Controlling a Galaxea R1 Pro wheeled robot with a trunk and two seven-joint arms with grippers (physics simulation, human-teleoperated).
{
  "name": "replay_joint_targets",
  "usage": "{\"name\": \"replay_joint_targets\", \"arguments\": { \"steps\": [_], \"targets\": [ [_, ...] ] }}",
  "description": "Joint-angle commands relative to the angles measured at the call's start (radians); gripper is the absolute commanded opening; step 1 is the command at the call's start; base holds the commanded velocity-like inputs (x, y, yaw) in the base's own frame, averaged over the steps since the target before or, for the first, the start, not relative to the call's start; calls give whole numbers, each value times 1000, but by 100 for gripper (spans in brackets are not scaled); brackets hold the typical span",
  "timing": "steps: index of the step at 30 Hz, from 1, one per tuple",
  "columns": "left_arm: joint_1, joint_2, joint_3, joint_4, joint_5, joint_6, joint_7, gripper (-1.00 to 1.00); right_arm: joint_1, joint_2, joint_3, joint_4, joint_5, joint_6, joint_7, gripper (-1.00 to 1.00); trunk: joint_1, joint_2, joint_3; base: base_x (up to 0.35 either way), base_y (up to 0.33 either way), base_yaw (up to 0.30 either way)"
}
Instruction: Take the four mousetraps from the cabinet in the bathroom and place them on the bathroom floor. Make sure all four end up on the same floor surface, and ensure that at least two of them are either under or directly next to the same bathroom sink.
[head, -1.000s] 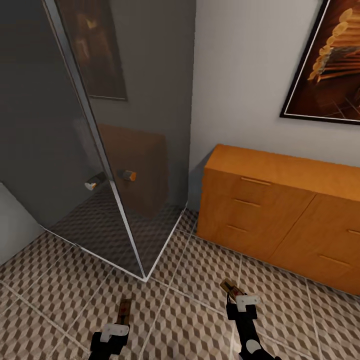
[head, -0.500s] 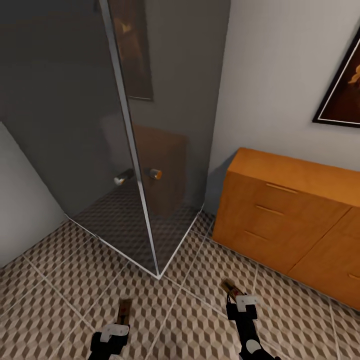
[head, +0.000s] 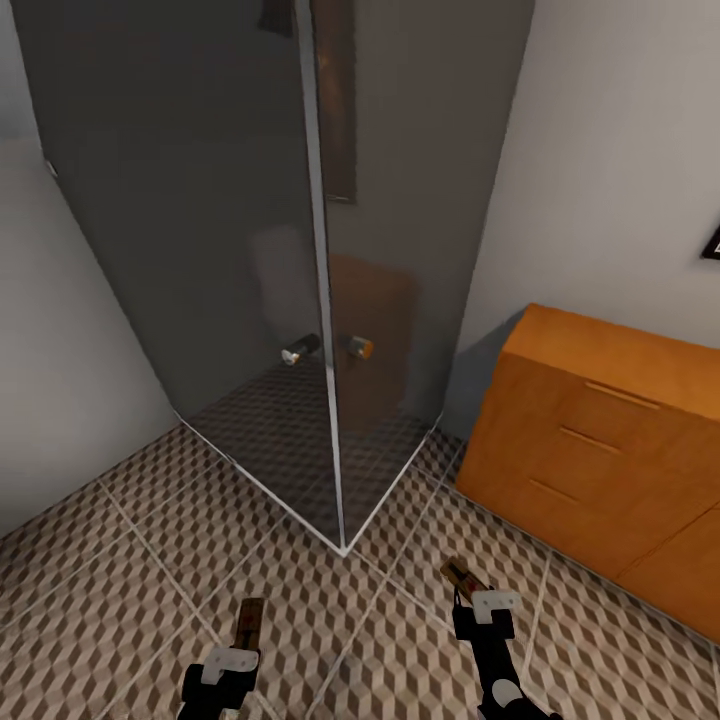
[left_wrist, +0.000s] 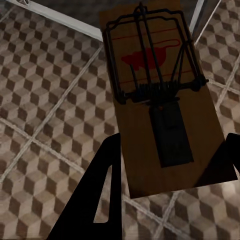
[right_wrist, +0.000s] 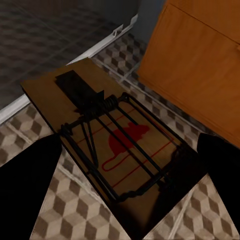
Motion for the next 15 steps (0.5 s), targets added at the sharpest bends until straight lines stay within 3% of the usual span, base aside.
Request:
{"name": "replay_joint_targets", "arguments": {
  "steps": [1,15],
  "targets": [
    [-1,-5,-8,4,1,-5,9,-100,-1,0,3,1,10,1,-10,-100,0,0,-1,0,0,256],
    [-1,-43,-8,3,0,8,6,-100,-1,0,3,2,11,1,-10,-100,0,0,-1,0,0,257]
  ]
}}
